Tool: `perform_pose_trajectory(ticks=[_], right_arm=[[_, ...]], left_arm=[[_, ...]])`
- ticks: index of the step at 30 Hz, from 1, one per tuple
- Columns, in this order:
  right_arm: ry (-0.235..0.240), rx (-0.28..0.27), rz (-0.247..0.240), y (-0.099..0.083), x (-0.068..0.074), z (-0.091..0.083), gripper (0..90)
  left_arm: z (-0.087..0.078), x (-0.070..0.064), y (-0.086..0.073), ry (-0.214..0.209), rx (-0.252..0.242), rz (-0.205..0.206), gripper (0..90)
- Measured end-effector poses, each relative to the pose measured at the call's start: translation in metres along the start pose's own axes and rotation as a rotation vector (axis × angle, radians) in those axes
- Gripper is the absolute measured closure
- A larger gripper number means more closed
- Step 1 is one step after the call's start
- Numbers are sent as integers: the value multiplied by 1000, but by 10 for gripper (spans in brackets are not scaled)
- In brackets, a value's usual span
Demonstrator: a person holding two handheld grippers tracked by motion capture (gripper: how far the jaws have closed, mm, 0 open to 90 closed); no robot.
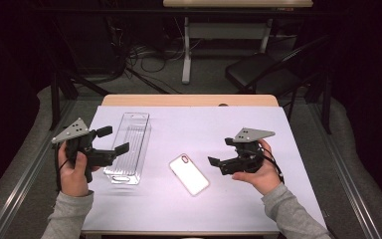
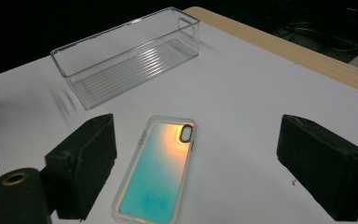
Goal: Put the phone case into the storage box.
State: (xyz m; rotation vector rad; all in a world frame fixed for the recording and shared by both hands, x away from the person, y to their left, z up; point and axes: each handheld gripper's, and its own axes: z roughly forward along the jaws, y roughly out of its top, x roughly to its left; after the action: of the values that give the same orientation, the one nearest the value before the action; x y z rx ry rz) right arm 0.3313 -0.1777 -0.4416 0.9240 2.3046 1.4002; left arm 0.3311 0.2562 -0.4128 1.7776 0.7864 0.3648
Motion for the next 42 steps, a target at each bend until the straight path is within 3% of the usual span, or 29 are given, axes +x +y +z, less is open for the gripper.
perform_pose_trajectory(ticks=[6,21,37,42], right_arm=[[-1,58,-13,11,0,14,179],[-12,148,6,42,-5,41,266],[-18,330,14,64,-7,79,381],[-23,398,53,64,-14,92,449]], left_arm=[[11,3,8,-7,23,-5,75],[28,16,20,-9,22,-41,75],[51,34,25,-13,104,-94,75],[58,38,22,12,120,-128,64]])
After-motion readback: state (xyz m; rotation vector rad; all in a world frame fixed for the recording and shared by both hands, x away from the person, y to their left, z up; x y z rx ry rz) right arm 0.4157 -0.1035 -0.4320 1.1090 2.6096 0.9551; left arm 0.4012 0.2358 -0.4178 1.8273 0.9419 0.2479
